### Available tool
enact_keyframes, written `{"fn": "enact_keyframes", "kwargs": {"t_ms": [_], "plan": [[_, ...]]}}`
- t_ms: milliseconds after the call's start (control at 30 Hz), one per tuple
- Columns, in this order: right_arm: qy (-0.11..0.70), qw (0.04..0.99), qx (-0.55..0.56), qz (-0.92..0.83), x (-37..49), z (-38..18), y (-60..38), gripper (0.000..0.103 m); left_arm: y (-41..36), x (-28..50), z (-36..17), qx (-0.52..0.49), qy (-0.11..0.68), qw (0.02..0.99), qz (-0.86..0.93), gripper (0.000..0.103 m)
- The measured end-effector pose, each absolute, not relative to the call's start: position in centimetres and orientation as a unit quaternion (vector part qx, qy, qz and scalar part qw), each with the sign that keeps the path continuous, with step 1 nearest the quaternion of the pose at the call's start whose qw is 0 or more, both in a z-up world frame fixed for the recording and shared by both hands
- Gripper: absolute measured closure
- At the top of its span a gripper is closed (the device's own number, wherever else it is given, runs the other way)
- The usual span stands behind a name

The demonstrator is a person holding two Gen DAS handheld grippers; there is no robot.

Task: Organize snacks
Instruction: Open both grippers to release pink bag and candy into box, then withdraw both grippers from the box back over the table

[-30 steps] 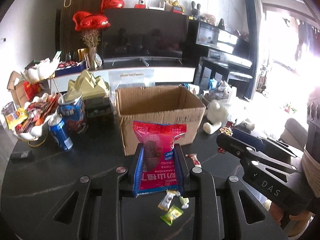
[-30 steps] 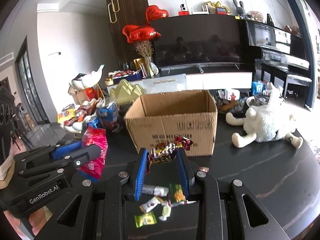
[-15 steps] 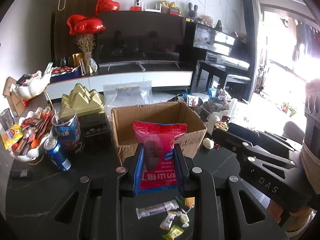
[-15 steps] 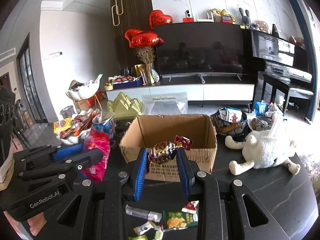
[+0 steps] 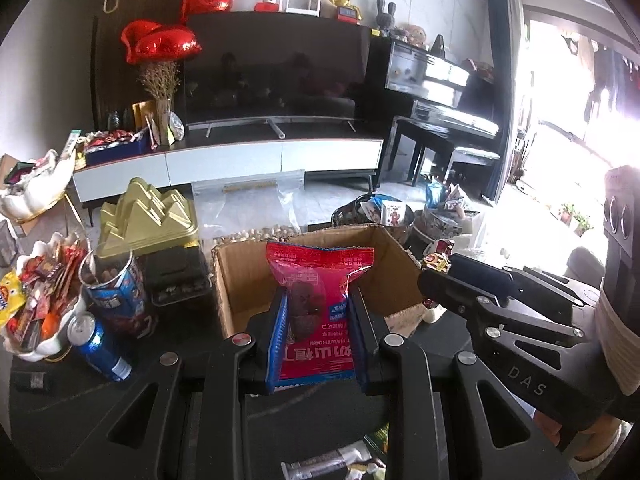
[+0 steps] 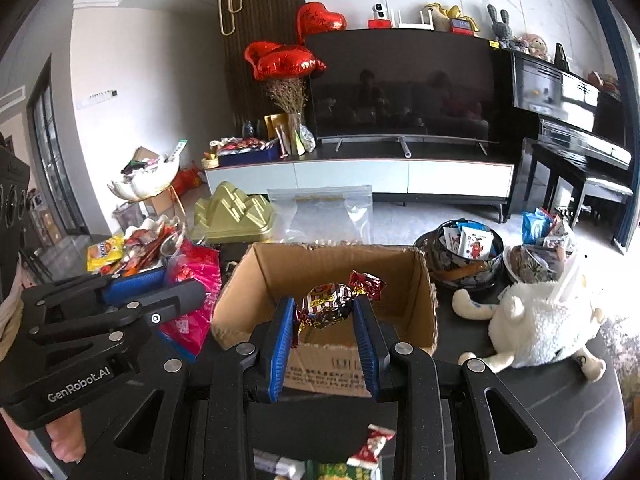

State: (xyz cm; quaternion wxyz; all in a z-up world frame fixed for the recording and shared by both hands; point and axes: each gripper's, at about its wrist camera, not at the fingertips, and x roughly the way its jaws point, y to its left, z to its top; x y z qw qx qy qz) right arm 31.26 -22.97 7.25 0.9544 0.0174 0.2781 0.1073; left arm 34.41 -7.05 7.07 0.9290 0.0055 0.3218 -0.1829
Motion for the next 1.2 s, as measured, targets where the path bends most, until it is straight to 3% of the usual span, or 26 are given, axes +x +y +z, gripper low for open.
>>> {"fn": "enact_keyframes", "kwargs": {"t_ms": [400,467,533,567,1200], "plan": [[0.294,0.951,0.016,0.098,36.0,5.7,-23.3,0.069,-7.9,39.9,4.7,0.016,0.349,0.921,-0.171,0.072],[0.298,0.951,0.015,0.085,36.6,5.4,-23.4,0.062,-7.9,40.4,4.4,0.023,0.349,0.923,-0.162,0.064],[0.299,0.952,0.013,0.07,36.9,5.1,-23.7,0.046,-7.7,40.3,4.4,0.031,0.344,0.927,-0.148,0.05],[0.297,0.952,0.014,0.066,36.8,5.1,-23.8,0.041,-7.7,40.2,4.4,0.033,0.341,0.928,-0.145,0.05],[0.269,0.961,0.012,0.066,29.9,6.8,-23.9,0.041,-6.9,33.1,6.3,0.034,0.316,0.938,-0.141,0.044]]}}
